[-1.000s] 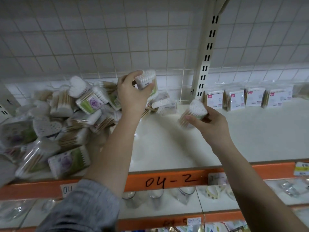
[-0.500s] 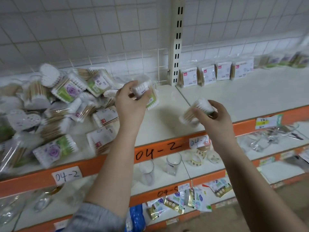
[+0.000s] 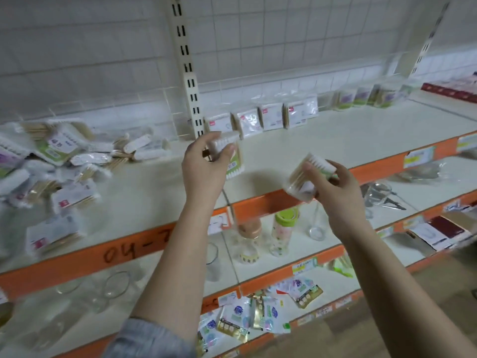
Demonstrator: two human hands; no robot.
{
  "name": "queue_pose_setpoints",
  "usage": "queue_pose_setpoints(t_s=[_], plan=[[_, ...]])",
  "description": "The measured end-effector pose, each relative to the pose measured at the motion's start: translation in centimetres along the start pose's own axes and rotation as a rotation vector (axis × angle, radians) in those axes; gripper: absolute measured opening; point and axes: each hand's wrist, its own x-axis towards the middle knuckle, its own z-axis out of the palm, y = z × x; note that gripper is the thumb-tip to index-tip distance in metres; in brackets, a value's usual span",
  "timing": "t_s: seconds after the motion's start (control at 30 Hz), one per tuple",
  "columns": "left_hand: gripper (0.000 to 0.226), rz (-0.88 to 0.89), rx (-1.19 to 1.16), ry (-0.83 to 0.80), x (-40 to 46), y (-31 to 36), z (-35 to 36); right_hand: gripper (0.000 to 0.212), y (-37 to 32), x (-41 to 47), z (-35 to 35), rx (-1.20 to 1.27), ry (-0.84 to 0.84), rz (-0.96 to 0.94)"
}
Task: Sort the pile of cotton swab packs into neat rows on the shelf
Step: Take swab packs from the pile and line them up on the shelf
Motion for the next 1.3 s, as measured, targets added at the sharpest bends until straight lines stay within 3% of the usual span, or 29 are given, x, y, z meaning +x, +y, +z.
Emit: queue_pose_setpoints(t_s=[0.13, 0.3, 0.47, 0.53, 0.73, 1.1, 1.3], plan=[[0.028, -0.026, -0.032, 0.070, -2.5, 2.1, 6.5, 0.041, 0.0, 3.3, -6.6, 0.015, -0.034, 0.049], [0.034, -0.088, -0.072, 0.078, -5.2, 5.2, 14.8, 0.044, -0.2, 6.5, -14.6, 0.033, -0.065, 0.107], [0.030, -0.096, -0.053, 0.039, -5.9, 7.1, 21.2, 0.018, 0.2, 9.5, -20.5, 0.081, -0.047, 0.155], [0.029, -0.098, -0.044, 0.032, -5.6, 7.5, 23.5, 0.018, 0.5, 10.9, -22.1, 0.082, -0.047, 0.170], [0.028, -0.086, -0.036, 0.007, -3.5, 8.0, 30.6, 0.020, 1.1, 16.4, -25.7, 0.045, 0.014, 0.128], [0.032, -0.076, -0.042, -0.026, 5.5, 8.0, 43.2, 0.015, 1.3, 31.6, -27.4, -0.080, -0.020, -0.063], [0.037, -0.088, 0.008, -0.047, 8.7, 7.1, 47.5, 0.012, 3.0, 37.3, -27.5, -0.064, -0.068, -0.029]])
